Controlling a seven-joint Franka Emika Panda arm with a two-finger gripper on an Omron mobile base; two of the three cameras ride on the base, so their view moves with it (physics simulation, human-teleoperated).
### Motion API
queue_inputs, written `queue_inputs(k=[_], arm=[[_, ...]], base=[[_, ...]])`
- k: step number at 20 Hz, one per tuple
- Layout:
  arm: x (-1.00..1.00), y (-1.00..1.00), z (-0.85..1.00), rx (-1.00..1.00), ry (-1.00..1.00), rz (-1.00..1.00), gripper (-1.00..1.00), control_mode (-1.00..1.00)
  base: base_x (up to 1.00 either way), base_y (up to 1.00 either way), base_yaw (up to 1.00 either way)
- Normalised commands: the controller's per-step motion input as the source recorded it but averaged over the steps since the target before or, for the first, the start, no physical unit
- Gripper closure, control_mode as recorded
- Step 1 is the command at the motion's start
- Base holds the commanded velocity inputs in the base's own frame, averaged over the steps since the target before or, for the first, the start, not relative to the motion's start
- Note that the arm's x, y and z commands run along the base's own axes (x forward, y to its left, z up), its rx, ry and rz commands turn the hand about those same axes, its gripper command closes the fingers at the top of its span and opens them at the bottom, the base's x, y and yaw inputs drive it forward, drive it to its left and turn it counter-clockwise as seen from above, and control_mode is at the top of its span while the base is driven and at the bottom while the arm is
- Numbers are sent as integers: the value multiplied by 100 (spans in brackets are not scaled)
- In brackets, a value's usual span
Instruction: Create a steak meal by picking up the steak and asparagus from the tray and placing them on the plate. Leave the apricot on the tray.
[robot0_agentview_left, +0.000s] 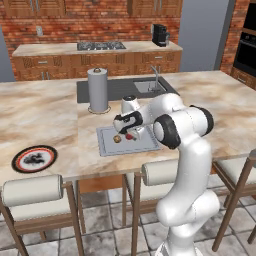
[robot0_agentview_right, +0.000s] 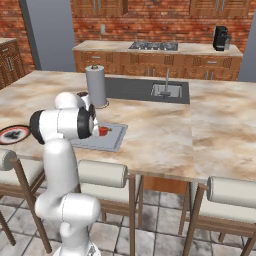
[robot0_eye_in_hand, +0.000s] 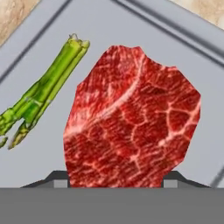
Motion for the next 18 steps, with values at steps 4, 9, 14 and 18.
queue_inputs(k=[4,9,14,18], arm=[[-63,0,65,1,-21,11,100,-100],[-40,0,80,18,-13,11,100,-100],[-30,9,83,22,-2,13,100,-100],[-21,38,46,9,0,25,100,-100]], base=[[0,0,0],[0,0,0],[0,0,0],[0,0,0]])
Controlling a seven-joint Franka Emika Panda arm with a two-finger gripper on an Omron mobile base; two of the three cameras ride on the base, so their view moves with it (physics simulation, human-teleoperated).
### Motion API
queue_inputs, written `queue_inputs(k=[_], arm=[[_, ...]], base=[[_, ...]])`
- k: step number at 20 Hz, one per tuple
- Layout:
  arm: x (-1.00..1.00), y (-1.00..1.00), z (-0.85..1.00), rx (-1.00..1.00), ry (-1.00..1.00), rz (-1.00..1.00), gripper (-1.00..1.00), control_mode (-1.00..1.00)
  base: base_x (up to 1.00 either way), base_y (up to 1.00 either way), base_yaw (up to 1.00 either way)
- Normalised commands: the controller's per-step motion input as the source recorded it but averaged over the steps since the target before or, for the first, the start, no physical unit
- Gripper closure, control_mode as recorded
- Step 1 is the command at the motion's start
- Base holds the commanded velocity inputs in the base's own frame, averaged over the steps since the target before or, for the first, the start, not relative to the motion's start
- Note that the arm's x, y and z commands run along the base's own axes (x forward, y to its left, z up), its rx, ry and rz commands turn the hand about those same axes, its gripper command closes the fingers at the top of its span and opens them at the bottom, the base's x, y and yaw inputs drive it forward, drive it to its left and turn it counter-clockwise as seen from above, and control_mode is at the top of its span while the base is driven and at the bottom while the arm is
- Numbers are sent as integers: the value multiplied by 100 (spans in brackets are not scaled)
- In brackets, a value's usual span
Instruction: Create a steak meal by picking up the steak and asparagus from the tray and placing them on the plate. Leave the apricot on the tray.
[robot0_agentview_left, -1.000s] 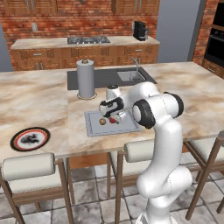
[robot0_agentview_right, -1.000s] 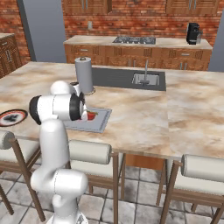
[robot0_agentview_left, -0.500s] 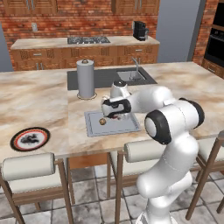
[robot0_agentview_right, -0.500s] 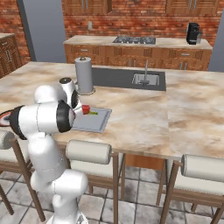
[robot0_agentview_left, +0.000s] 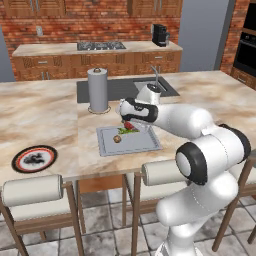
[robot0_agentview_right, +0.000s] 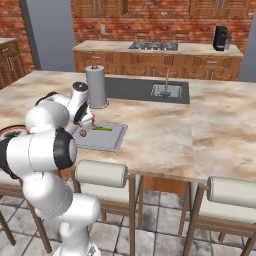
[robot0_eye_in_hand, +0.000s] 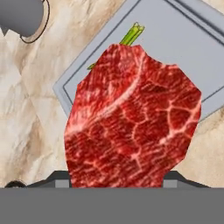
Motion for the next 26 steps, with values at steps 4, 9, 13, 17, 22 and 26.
queue_inputs(k=[4,9,13,17,22,26], arm=[[-8,64,5,2,0,28,100,-100],[-7,73,0,0,0,27,100,-100],[-10,81,-12,0,-5,23,100,-100],[-6,83,-13,-3,-7,17,100,-100],[-1,85,-17,-9,-9,14,100,-100],[-4,89,-17,-11,-6,12,100,-100]], base=[[0,0,0],[0,0,0],[0,0,0],[0,0,0],[0,0,0],[0,0,0]])
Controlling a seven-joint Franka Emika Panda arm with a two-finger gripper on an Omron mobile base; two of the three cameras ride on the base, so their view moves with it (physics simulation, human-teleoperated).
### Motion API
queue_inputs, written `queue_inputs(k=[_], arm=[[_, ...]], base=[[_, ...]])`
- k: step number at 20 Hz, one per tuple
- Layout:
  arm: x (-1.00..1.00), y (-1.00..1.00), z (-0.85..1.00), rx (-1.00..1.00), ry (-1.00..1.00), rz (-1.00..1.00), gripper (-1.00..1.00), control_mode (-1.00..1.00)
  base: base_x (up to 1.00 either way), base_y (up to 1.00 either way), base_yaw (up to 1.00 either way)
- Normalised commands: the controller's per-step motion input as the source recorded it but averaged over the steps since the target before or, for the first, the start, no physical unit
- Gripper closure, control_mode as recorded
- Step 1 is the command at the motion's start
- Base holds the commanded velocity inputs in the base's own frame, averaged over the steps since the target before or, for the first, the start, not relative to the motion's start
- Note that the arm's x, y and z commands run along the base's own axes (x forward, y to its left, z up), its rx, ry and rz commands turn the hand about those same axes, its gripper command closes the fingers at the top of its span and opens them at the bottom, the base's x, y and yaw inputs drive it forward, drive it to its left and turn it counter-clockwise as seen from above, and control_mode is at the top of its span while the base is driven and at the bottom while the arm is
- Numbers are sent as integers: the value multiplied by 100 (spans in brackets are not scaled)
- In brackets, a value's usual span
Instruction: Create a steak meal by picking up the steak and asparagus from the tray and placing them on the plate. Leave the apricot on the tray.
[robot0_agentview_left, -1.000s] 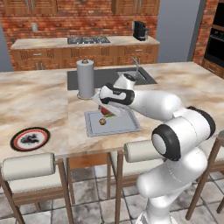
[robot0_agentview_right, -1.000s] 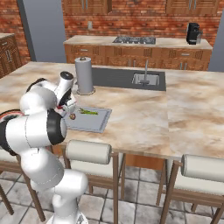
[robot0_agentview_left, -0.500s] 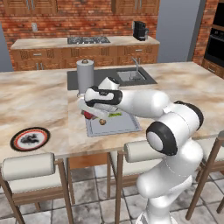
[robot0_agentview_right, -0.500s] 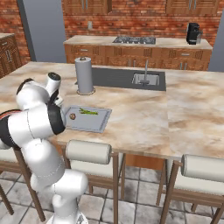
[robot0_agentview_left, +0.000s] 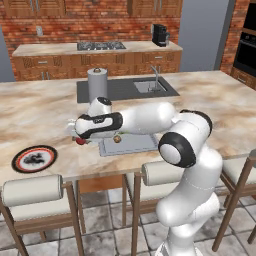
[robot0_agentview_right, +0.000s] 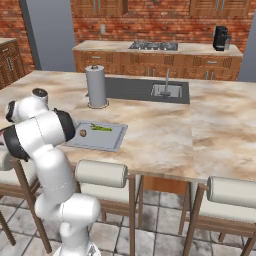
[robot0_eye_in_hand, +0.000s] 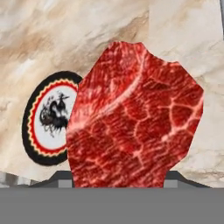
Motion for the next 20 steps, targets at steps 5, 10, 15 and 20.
queue_inputs(k=[5,10,15,20], arm=[[-4,83,-23,-9,-1,10,100,-100],[0,67,-16,-6,0,5,100,-100],[0,56,-5,-4,0,0,100,-100],[0,44,-18,-1,0,0,100,-100]], base=[[0,0,0],[0,0,0],[0,0,0],[0,0,0]])
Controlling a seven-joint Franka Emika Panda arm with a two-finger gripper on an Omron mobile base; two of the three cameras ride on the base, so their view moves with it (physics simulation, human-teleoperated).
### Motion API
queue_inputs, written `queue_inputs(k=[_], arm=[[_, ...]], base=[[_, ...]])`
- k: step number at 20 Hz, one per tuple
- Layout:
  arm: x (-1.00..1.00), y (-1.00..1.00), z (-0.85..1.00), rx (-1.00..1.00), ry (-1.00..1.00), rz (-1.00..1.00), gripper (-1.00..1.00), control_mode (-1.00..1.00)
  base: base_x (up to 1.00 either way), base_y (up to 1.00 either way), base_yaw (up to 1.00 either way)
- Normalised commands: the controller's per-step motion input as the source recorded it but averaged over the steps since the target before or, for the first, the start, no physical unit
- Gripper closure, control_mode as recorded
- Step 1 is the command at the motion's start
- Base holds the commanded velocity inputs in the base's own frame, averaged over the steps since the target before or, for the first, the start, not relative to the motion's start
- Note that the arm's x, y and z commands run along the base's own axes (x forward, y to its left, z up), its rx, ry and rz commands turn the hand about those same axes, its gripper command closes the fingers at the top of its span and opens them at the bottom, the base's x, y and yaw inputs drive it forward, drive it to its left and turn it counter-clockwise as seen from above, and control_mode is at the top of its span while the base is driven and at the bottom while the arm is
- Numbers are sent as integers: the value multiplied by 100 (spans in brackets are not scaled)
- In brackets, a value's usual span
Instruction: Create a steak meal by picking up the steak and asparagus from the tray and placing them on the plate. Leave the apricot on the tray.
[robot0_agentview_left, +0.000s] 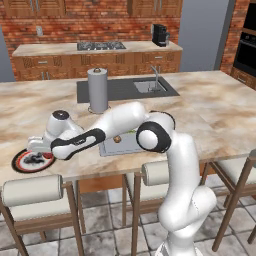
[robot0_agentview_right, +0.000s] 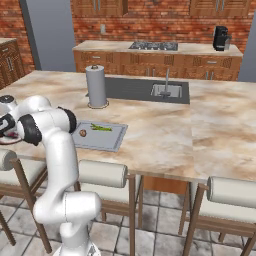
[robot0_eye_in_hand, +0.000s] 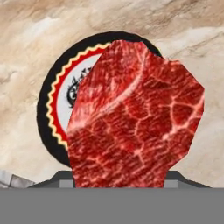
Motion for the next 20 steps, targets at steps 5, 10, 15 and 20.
queue_inputs(k=[5,10,15,20], arm=[[0,14,-32,0,1,0,100,-100],[3,6,-27,0,0,0,100,-100],[11,23,-5,0,0,0,100,-100],[17,33,-5,0,0,0,100,-100]], base=[[0,0,0],[0,0,0],[0,0,0],[0,0,0]])
